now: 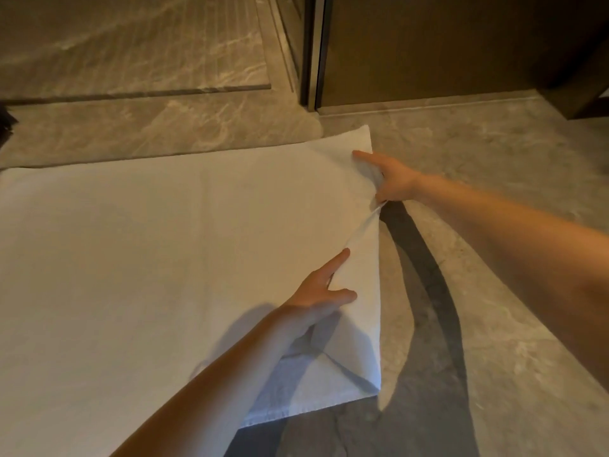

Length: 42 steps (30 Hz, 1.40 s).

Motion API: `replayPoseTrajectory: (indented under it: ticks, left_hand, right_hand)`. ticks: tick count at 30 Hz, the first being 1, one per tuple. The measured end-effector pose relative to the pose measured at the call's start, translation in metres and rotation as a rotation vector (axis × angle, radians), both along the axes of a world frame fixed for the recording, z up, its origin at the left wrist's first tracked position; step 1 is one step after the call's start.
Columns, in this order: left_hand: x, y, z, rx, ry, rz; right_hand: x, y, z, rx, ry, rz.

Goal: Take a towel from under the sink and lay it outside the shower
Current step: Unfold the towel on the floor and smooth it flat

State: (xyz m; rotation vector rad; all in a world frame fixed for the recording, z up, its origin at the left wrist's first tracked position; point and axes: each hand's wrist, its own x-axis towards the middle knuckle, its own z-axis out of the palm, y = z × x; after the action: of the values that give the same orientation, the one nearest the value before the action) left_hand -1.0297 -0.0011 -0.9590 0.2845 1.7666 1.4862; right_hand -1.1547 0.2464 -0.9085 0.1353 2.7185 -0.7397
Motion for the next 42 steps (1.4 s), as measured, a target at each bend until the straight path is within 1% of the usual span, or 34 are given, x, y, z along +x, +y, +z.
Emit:
replayPoseTrajectory:
  ticks: [2, 4, 9, 13, 15, 16, 18, 20, 24, 27, 28, 29, 31, 32, 33, 34, 36, 37, 38, 40, 42]
  left_hand:
    - [0.001, 0.001, -0.004, 0.002, -0.023, 0.021]
    - [0.002, 0.002, -0.01, 0.006, -0.033, 0.031]
    - [-0.001, -0.002, -0.021, 0.05, -0.074, 0.043]
    - [0.0, -0.003, -0.025, 0.075, -0.069, 0.038]
    - [0.003, 0.0, -0.023, 0.062, -0.052, 0.031]
    - [0.005, 0.001, -0.021, 0.041, -0.032, 0.031]
    - [0.008, 0.006, -0.018, -0.006, 0.036, 0.007]
    - [0.013, 0.013, -0.015, 0.023, 0.065, -0.052]
    - [0.03, 0.038, -0.003, 0.225, -0.098, -0.153]
    - [0.038, 0.064, 0.003, 0.207, -0.268, -0.141]
    - [0.041, 0.071, 0.003, 0.199, -0.301, -0.139]
    - [0.045, 0.078, 0.0, 0.185, -0.292, -0.141]
    - [0.051, 0.079, -0.001, 0.131, -0.178, -0.089]
    - [0.051, 0.074, -0.002, 0.089, -0.049, -0.036]
    - [0.048, 0.066, -0.006, 0.028, 0.138, 0.015]
    - [0.04, 0.056, -0.008, -0.075, 0.363, 0.046]
    - [0.013, 0.033, -0.014, -0.35, 0.807, 0.069]
    - [-0.002, 0.021, -0.018, -0.479, 0.952, 0.07]
    - [-0.016, 0.009, -0.021, -0.6, 1.038, 0.05]
    - [-0.033, -0.011, -0.03, -0.775, 1.089, -0.057]
    - [-0.037, -0.022, -0.038, -0.821, 1.079, -0.137]
  right_hand:
    - [0.005, -0.001, -0.01, 0.071, -0.013, -0.027]
    - [0.006, -0.004, -0.013, 0.064, 0.002, -0.05]
    - [0.008, -0.006, -0.017, -0.068, -0.001, -0.102]
    - [0.017, 0.002, -0.019, -0.238, -0.015, -0.181]
    - [0.02, 0.004, -0.019, -0.257, 0.017, -0.196]
    - [0.02, 0.004, -0.02, -0.24, 0.033, -0.193]
    - [0.023, -0.001, -0.022, -0.143, 0.062, -0.172]
    - [0.026, -0.006, -0.026, -0.039, 0.077, -0.154]
    - [0.03, -0.009, -0.029, 0.04, 0.077, -0.16]
    - [0.032, -0.008, -0.026, 0.117, 0.103, -0.173]
    - [0.032, -0.008, -0.026, 0.17, 0.124, -0.159]
    - [0.033, -0.008, -0.026, 0.22, 0.148, -0.133]
    - [0.038, -0.014, -0.029, 0.255, 0.179, -0.064]
    - [0.043, -0.018, -0.032, 0.258, 0.186, -0.028]
    - [0.048, -0.022, -0.037, 0.265, 0.196, 0.006]
    - [0.054, -0.026, -0.041, 0.274, 0.211, 0.032]
    - [0.065, -0.035, -0.051, 0.283, 0.252, 0.053]
    - [0.07, -0.039, -0.056, 0.282, 0.264, 0.05]
    - [0.075, -0.043, -0.061, 0.277, 0.263, 0.037]
    - [0.085, -0.046, -0.071, 0.267, 0.242, 0.005]
    - [0.092, -0.046, -0.078, 0.267, 0.237, -0.01]
